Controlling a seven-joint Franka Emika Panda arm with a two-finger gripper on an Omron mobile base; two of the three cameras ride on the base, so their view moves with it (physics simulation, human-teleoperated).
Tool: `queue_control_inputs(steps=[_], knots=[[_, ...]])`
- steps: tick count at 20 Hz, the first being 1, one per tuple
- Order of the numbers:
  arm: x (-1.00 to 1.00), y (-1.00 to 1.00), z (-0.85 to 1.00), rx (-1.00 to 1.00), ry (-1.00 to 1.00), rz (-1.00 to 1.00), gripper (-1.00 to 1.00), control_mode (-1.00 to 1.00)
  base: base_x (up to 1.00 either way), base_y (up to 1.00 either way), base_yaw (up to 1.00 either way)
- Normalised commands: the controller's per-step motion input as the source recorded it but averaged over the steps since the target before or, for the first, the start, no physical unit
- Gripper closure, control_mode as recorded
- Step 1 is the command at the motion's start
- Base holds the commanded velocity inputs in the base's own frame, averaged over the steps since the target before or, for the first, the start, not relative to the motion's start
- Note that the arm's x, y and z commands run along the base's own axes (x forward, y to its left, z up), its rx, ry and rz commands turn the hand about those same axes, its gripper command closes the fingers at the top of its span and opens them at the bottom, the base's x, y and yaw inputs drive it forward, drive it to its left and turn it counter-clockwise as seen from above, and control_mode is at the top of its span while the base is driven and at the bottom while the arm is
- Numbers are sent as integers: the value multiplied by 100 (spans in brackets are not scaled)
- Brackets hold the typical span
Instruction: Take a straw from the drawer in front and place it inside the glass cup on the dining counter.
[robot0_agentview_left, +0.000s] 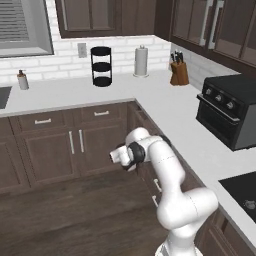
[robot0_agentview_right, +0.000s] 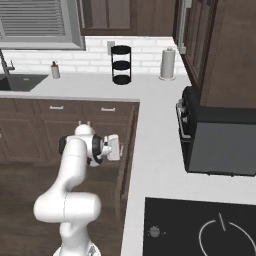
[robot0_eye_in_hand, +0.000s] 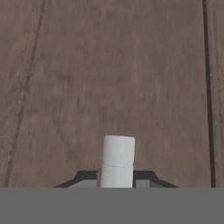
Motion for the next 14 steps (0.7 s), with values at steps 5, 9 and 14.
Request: queue_control_inputs(steps=[5,9,14], knots=[[-63,73,-29,0,0,0,100,-100,0,0,0],[-57,77,-24,0,0,0,100,-100,0,0,0],[-44,91,-21,0,0,0,-100,-100,0,0,0]])
